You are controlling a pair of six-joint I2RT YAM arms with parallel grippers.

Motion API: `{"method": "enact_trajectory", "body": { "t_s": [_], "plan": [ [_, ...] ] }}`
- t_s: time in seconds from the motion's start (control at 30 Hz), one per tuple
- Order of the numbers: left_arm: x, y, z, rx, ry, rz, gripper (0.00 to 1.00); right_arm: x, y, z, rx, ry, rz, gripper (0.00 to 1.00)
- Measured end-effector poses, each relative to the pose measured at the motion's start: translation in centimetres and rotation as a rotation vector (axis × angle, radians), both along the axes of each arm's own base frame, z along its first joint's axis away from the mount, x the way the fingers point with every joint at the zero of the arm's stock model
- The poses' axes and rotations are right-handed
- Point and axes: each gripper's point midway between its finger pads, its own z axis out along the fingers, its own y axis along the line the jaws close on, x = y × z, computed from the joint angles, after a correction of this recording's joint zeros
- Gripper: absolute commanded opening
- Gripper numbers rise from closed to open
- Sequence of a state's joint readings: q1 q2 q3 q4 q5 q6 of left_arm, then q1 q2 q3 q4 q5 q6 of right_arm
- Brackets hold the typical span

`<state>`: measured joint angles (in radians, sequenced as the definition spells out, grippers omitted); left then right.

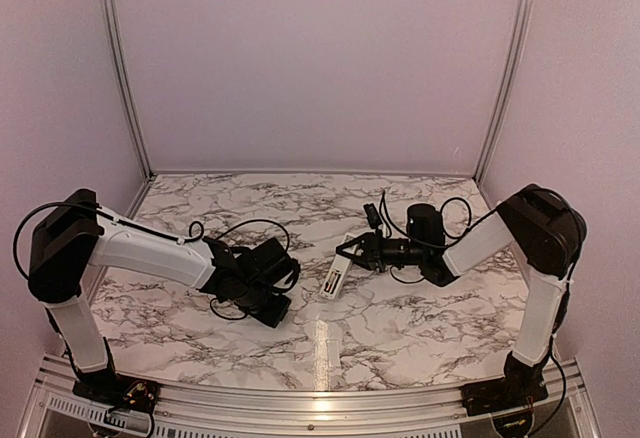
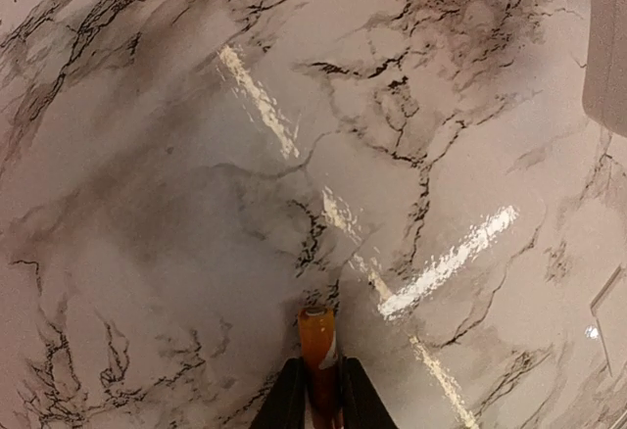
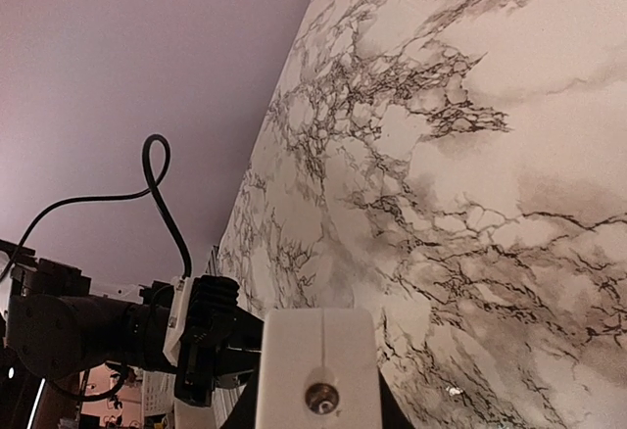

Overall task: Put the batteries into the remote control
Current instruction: Pick up the battery from the center of the board, then place the battery in the battery compartment.

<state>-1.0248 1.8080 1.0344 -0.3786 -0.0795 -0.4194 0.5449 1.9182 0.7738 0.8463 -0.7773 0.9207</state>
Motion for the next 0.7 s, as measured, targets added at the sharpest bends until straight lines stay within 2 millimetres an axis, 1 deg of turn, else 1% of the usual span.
{"method": "enact_trajectory", "body": {
  "t_s": [0.03, 0.1, 0.2, 0.27, 0.33, 0.43, 0.5, 0.6, 0.7],
  "plan": [
    [-0.1, 0.1, -0.1, 0.014, -0.004, -0.009, 0.04, -0.1, 0.0, 0.0, 0.002, 0.002, -0.001, 0.0],
    [-0.4, 0.2, 0.0, 0.022, -0.004, -0.02, 0.0, -0.2, -0.1, 0.0, 0.011, 0.01, -0.004, 0.0],
    [-0.8, 0.2, 0.8, 0.007, 0.006, -0.032, 0.0, -0.4, 0.0, 0.5, 0.039, 0.015, -0.006, 0.0],
    [-1.0, -0.2, 2.3, -0.033, 0.002, -0.041, 0.0, -0.5, 0.2, 0.8, 0.058, 0.017, -0.003, 0.0],
    [-1.0, -1.1, 4.7, -0.103, -0.008, -0.054, 0.0, -0.7, 0.6, 1.2, 0.075, 0.017, 0.002, 0.0],
    [-0.6, -2.9, 7.9, -0.192, -0.028, -0.068, 0.0, -1.4, 1.4, 1.4, 0.091, 0.021, 0.021, 0.0],
    [-0.3, -4.1, 9.6, -0.241, -0.038, -0.076, 0.0, -2.0, 2.0, 1.5, 0.1, 0.025, 0.037, 0.0],
    [0.0, -5.0, 10.8, -0.275, -0.042, -0.077, 0.0, -2.6, 2.6, 1.3, 0.106, 0.036, 0.051, 0.0],
    [0.3, -5.6, 10.9, -0.281, -0.037, -0.074, 0.0, -2.8, 3.0, 1.1, 0.11, 0.044, 0.052, 0.0]
  ]
}}
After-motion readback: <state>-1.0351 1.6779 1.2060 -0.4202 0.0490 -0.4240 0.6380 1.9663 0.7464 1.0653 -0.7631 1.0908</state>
